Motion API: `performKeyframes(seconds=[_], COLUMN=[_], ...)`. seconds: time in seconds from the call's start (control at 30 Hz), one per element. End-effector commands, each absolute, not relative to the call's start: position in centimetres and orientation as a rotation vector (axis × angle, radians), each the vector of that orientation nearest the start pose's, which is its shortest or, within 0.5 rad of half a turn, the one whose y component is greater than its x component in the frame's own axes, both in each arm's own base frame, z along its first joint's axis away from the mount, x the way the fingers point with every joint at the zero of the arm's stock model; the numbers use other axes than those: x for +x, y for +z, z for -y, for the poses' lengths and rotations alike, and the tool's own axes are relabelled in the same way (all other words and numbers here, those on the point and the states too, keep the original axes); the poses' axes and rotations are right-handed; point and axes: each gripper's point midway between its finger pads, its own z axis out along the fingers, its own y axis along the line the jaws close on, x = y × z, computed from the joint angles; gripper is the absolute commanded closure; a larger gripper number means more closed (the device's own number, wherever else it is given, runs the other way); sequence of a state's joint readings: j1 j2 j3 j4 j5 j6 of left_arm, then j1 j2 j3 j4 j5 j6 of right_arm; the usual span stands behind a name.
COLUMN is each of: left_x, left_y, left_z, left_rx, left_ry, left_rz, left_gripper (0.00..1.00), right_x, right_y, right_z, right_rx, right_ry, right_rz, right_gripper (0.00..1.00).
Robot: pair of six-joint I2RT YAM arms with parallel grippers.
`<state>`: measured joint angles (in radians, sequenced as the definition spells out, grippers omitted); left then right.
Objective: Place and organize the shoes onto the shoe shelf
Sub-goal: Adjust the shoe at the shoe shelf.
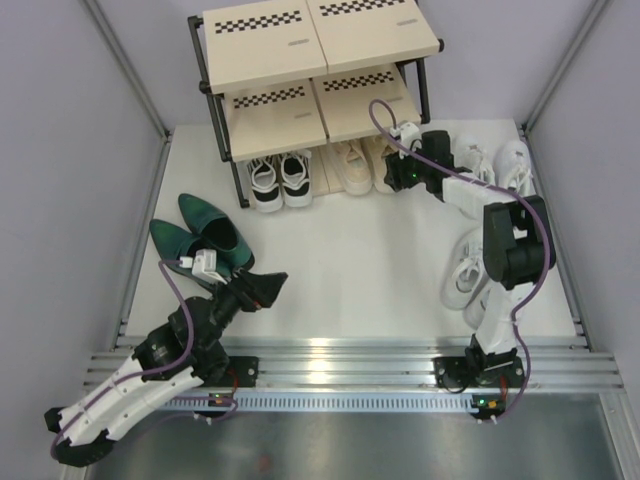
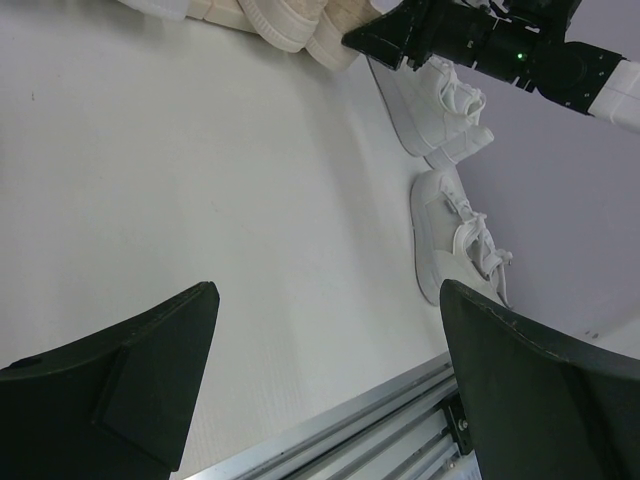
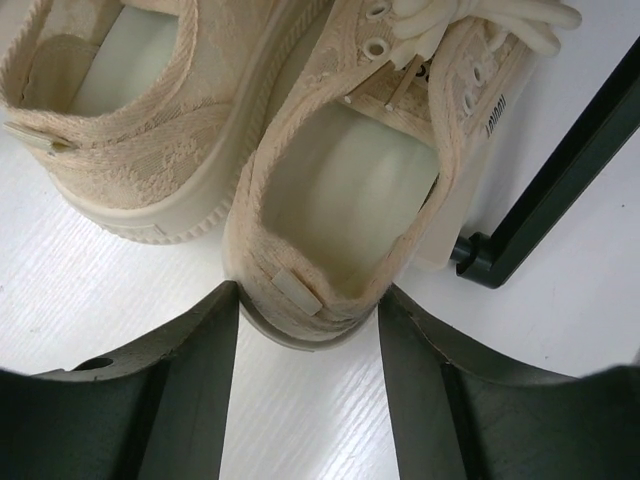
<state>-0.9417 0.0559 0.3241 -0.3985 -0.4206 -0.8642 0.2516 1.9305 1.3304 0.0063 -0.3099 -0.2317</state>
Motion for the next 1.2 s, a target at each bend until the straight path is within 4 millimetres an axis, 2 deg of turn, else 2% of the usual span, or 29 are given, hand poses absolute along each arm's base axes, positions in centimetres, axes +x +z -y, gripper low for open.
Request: performKeyframes(seconds=[0.0, 0.23, 0.5, 0.83, 0.93, 1.17], left_x=[16.5, 16.5, 16.5, 16.4, 16.4, 16.4], left_y=[19.2, 19.1, 19.4, 19.7, 19.6, 19.9], left_z=[14.8, 14.9, 14.9, 14.9, 14.9, 14.9], left_rx=[-0.262, -0.261, -0.258, -0.256, -0.256, -0.257], left_ry=[-0.96, -0.96, -0.966, -0.973, -0.972, -0.979], left_rz=[-1.755, -1.757, -1.753, -1.747, -1.748, -1.745], left_gripper=[0.02, 0.02, 0.02, 0.02, 0.02, 0.02], right_x=[52.5, 52.9, 53.9, 54.7, 54.4, 53.4], right_y=[12.8, 14.9, 16.0, 18.5, 18.4, 15.5], right_z=[-19.2, -20.0, -21.0, -20.2, -20.4, -21.4], right_rx=[-0.76, -0.774, -0.715, -0.624, -0.634, -0.692], right_ry=[0.315, 0.333, 0.37, 0.283, 0.296, 0.33], right_rz=[-1.918, -1.849, -1.84, -1.787, -1.788, -1.856], right_gripper=[0.6, 0.67, 0.7, 0.73, 0.73, 0.73])
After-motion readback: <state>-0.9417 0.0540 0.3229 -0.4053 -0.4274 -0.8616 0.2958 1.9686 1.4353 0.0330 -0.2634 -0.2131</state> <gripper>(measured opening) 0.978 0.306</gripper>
